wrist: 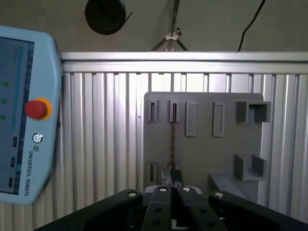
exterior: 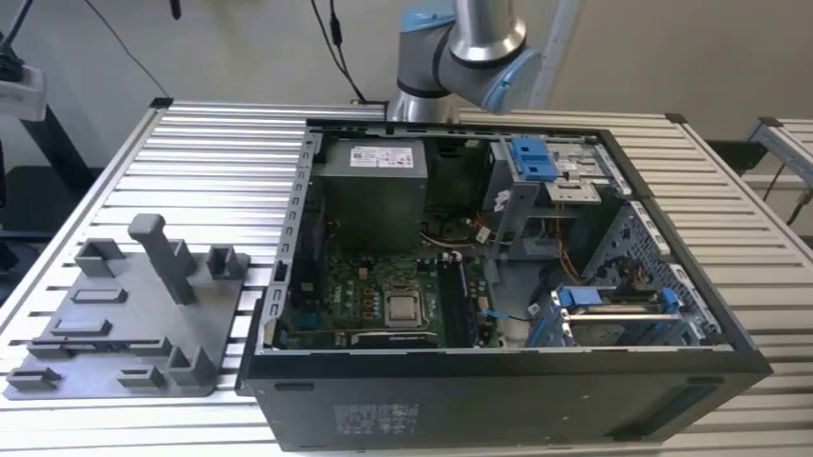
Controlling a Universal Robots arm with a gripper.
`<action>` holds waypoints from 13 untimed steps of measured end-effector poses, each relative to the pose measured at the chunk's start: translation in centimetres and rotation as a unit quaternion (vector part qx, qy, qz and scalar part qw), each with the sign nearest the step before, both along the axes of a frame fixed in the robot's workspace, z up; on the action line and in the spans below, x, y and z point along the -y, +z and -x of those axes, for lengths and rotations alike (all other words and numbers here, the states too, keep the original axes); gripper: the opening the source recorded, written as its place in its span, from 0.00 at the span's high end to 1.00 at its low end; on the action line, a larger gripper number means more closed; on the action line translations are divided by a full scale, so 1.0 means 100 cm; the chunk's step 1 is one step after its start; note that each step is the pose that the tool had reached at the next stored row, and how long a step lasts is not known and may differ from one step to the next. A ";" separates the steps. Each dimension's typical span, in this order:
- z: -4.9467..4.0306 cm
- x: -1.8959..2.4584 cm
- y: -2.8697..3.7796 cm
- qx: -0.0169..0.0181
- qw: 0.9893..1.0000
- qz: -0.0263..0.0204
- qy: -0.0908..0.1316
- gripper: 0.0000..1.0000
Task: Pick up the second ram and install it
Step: 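Pick up the second ram and move it above second insertion slot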
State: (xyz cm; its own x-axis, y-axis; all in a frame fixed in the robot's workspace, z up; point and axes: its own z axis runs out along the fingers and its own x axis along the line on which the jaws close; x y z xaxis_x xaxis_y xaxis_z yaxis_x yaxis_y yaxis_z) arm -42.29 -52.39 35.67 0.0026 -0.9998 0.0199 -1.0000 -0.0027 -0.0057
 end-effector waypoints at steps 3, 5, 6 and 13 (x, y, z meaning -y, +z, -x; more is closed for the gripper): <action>0.0000 0.0000 -0.0001 0.000 1.000 0.000 0.000 0.89; 0.0000 0.0000 -0.0001 0.000 1.000 0.000 0.000 0.89; 0.0000 0.0000 -0.0001 0.000 1.000 0.000 0.000 0.89; 0.0000 0.0000 -0.0001 0.000 1.000 0.000 0.000 0.65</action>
